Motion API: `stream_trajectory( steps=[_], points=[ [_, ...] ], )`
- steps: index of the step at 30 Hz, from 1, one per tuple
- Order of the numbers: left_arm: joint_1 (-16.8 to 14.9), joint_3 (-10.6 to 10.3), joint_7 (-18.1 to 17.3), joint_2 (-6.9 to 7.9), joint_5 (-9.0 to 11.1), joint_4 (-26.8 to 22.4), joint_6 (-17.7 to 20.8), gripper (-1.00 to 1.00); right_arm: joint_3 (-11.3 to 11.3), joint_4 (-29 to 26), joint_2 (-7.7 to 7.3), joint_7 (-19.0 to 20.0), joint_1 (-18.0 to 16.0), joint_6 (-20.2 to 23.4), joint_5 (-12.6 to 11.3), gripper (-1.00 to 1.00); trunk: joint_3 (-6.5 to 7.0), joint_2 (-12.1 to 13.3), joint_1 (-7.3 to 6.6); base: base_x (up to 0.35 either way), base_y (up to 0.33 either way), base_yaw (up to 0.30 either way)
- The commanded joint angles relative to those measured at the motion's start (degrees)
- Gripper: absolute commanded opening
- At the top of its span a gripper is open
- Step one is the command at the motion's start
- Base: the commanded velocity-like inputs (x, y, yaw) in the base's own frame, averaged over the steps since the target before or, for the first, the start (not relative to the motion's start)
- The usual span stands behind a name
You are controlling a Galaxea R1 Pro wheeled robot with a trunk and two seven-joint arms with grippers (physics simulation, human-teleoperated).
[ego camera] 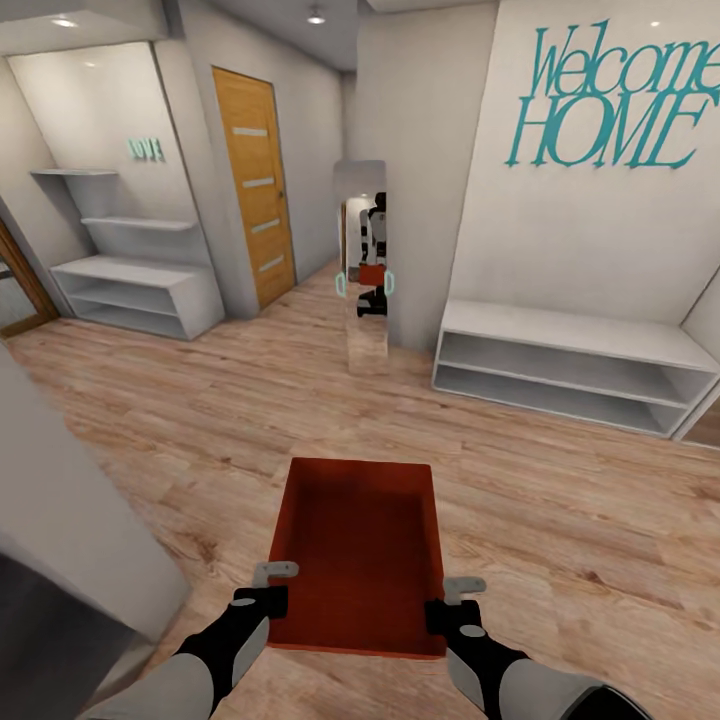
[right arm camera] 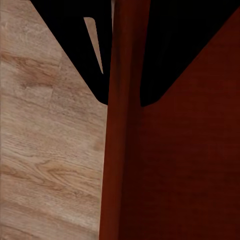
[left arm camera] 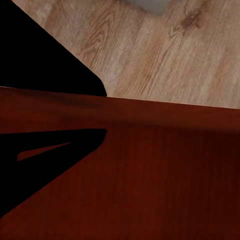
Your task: Move the two storage containers from the living room to the garage. In the garage, place one container on the floor and stack the other container on top of it (either order is fine).
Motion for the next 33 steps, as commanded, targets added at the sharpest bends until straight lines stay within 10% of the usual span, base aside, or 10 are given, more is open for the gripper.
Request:
stream_trajectory(
  steps=[1, 33],
  points=[
    [-0.05, 0.26, 1.34, 0.05, -0.27, -0.02, 0.44, -1.0, 0.83, -0.02, -1.28, -3.37, -0.06, -0.38, -0.58, -1.0, -0.1, -0.1, 0.06, 0.322, 0.0, 0.0],
    [-0.07, 0.26, 1.25, 0.04, -0.27, -0.02, 0.44, -1.0, 0.86, -0.02, -1.28, -3.37, -0.06, -0.38, -0.57, -1.0, -0.1, -0.1, 0.06, 0.322, 0.0, 0.013]
  ],
)
